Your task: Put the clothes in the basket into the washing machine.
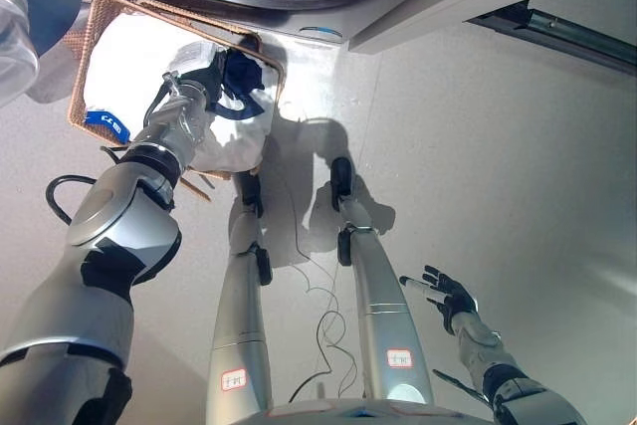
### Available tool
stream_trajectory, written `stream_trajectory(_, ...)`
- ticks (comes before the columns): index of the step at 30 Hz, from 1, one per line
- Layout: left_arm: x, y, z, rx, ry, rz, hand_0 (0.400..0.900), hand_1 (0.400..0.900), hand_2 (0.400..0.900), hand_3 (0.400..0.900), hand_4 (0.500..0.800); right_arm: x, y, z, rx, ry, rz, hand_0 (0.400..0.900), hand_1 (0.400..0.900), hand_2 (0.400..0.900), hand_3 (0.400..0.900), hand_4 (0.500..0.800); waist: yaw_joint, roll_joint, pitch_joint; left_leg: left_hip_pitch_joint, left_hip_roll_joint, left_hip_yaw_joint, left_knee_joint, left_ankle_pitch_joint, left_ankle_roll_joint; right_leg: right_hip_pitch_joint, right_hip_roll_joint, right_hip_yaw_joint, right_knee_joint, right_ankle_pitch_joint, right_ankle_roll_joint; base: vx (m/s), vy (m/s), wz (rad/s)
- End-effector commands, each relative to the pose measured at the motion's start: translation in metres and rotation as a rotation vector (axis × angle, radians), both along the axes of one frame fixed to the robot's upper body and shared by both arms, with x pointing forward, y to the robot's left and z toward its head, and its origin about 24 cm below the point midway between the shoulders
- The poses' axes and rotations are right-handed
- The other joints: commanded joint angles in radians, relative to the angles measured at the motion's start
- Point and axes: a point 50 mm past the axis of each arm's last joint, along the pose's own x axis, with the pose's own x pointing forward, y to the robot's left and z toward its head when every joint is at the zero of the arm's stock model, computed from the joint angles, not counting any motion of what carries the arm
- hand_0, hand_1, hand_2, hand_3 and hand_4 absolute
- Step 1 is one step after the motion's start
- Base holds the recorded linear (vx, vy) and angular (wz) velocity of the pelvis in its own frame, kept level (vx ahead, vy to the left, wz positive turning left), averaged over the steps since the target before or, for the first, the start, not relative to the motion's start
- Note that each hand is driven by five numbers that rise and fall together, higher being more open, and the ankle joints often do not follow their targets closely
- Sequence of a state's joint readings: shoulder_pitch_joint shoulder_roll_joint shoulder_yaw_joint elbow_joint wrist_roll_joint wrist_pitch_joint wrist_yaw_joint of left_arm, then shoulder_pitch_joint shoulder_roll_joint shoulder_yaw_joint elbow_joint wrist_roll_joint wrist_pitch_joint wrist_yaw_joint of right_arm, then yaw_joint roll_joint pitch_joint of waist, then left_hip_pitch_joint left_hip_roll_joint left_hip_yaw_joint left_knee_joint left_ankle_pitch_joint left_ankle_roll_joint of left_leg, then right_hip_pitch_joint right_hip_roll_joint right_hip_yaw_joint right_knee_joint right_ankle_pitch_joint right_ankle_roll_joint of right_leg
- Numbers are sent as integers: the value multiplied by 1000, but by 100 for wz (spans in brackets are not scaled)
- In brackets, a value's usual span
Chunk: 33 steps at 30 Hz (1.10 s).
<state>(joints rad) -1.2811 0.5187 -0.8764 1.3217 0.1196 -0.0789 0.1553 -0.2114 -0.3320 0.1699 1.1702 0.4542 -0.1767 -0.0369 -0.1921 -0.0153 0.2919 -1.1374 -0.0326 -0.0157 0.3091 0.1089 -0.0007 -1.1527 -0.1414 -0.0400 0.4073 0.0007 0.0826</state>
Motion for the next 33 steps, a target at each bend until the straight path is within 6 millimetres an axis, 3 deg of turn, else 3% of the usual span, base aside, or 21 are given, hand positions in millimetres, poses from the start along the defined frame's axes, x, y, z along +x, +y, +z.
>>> stream_trajectory(1,3,-3,21,-13,-22,-1,900,900,900,900,800,-27,-30,-4,-55,93,-87,900,900,900,900,800,-15,20,99,3,-77,37,104,-198,78,41,44,12,-142,86,-31,0,0,0)
stream_trajectory(3,3,-4,19,-20,-18,-2,900,900,900,900,800,-23,-30,-2,-55,83,-86,900,900,900,900,800,-15,18,103,6,-78,34,101,-196,78,42,45,12,-143,87,-31,0,0,0)
stream_trajectory(4,4,-6,19,-24,-17,-6,825,825,825,825,755,-21,-30,-2,-55,80,-85,900,900,900,900,800,-14,17,104,7,-78,35,100,-196,79,43,45,12,-144,88,-30,0,0,0)
stream_trajectory(5,4,-8,19,-22,-16,-10,814,814,814,814,748,-20,-30,-1,-56,78,-85,900,900,900,900,800,-14,16,105,7,-77,36,101,-197,79,45,45,12,-145,88,-30,0,0,0)
stream_trajectory(6,4,-9,20,-22,-18,-12,731,731,731,731,699,-18,-30,0,-57,77,-84,900,900,900,900,800,-14,16,105,7,-78,37,100,-197,79,45,46,13,-146,89,-30,0,0,0)
stream_trajectory(7,5,-10,20,-26,-18,-12,694,694,694,694,676,-17,-30,0,-59,77,-83,900,900,900,900,800,-15,15,105,6,-79,37,100,-197,79,44,47,14,-148,89,-30,3,18,-3)
stream_trajectory(9,5,-11,21,-29,-19,-10,671,671,671,671,662,-14,-31,2,-61,71,-86,900,900,900,900,800,-16,14,106,7,-79,38,97,-197,79,45,46,13,-151,90,-30,5,19,-3)
stream_trajectory(10,5,-10,23,-29,-25,-8,614,614,614,614,628,-12,-31,3,-63,68,-85,900,900,900,900,800,-15,14,108,7,-79,38,96,-197,79,46,45,13,-155,91,-30,0,0,0)
stream_trajectory(11,5,-10,25,-30,-30,-6,590,590,590,590,614,-11,-30,3,-64,67,-83,900,900,900,900,800,-15,14,109,7,-79,39,96,-198,80,47,45,14,-157,91,-31,0,0,0)
stream_trajectory(12,5,-9,27,-25,-35,-4,400,400,400,400,500,-8,-31,4,-65,62,-82,900,900,900,900,800,-15,14,110,8,-78,39,94,-198,80,48,45,14,-158,92,-30,0,0,0)
stream_trajectory(25,2,-2,26,-62,-105,7,400,400,400,400,500,-13,-26,2,-50,37,-60,900,900,900,900,800,-21,15,103,58,-80,42,70,-189,76,96,47,17,-183,105,-26,0,0,0)
stream_trajectory(30,-3,10,6,-80,-96,20,400,400,400,400,500,-18,-26,1,-63,45,-25,900,900,900,900,800,-16,20,82,151,-76,40,22,-180,67,187,47,10,-218,116,-23,0,0,0)
stream_trajectory(33,-3,-1,-6,-113,-82,0,400,400,400,400,500,-18,-23,0,-67,48,0,900,900,900,900,800,-14,15,61,233,-74,36,-20,-172,60,267,48,6,-250,126,-20,34,-37,-5)
